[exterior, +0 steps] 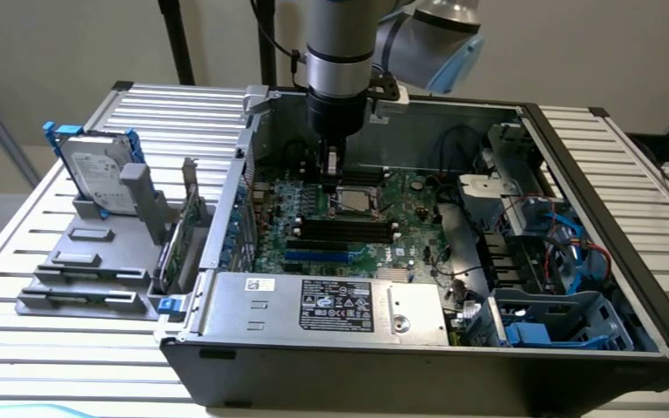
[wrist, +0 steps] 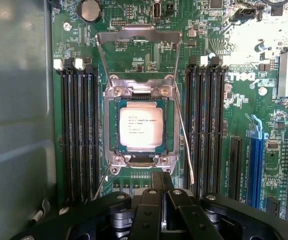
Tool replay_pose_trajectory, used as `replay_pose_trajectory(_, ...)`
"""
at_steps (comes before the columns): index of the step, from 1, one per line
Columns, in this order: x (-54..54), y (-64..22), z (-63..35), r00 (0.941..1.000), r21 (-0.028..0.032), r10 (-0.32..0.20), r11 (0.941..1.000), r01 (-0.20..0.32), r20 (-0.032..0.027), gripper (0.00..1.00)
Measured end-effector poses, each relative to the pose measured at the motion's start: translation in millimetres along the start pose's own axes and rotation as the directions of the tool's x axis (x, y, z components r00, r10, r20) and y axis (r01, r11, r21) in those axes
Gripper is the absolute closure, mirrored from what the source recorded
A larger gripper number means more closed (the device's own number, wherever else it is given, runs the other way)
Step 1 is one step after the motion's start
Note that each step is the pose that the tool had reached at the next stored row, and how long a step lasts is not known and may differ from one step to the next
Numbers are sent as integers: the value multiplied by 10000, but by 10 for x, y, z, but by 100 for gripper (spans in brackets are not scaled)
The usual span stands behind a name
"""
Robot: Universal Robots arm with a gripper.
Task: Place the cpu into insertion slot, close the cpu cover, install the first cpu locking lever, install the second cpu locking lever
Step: 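Close the cpu cover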
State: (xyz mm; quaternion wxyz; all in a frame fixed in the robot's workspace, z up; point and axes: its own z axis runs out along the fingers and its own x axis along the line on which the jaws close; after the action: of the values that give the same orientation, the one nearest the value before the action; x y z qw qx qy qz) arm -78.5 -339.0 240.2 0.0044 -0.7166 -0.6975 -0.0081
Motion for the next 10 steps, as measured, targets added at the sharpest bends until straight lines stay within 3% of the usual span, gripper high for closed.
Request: replay_pose_trajectory(10, 0, 2, 0, 10000, 0, 0, 10000, 0, 0, 89)
